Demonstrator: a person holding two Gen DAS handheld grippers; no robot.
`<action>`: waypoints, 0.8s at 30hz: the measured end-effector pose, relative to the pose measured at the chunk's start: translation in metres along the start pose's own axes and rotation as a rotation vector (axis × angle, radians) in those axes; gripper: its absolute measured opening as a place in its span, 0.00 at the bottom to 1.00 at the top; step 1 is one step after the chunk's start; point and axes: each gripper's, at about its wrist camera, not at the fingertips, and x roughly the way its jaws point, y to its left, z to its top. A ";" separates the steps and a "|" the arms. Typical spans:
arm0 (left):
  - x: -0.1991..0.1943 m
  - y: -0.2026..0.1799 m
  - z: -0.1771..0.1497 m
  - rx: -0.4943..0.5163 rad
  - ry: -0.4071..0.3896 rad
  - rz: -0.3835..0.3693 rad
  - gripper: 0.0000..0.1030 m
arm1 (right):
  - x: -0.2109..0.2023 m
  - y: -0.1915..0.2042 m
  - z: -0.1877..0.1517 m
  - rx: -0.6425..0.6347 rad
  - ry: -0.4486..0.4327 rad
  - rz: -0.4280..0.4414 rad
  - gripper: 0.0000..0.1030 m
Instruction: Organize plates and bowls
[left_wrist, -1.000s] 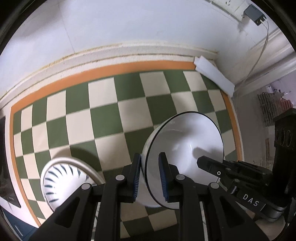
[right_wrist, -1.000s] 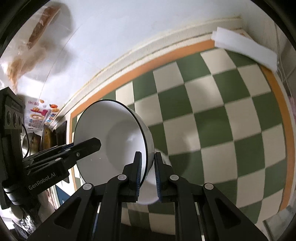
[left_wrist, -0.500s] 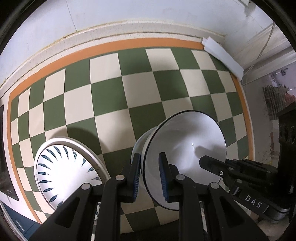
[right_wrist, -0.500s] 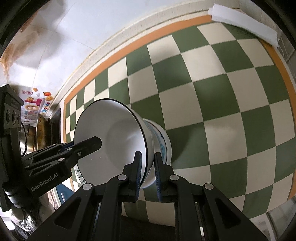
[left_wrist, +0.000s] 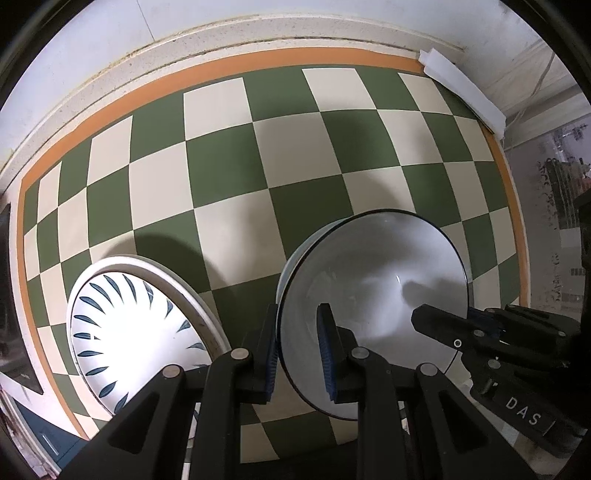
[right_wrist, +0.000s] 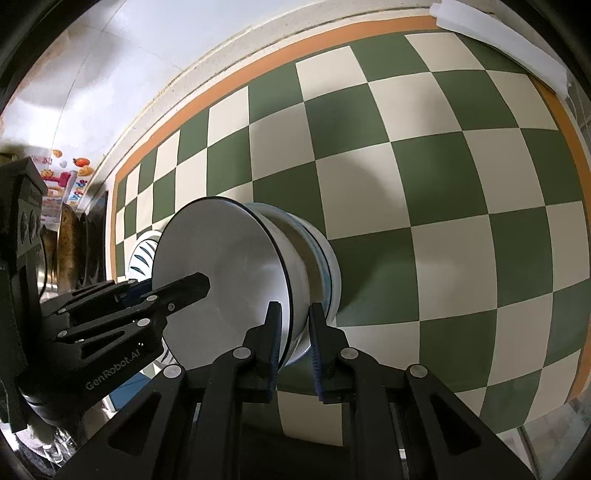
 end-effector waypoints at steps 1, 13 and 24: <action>0.001 0.001 0.000 -0.001 0.002 -0.001 0.17 | 0.002 0.001 0.001 -0.001 0.005 -0.005 0.16; 0.004 0.003 -0.003 -0.002 0.019 0.001 0.17 | 0.000 0.004 0.006 0.021 0.003 -0.036 0.18; -0.024 -0.004 -0.011 0.035 -0.050 0.013 0.18 | -0.015 0.007 -0.004 0.011 -0.033 -0.062 0.21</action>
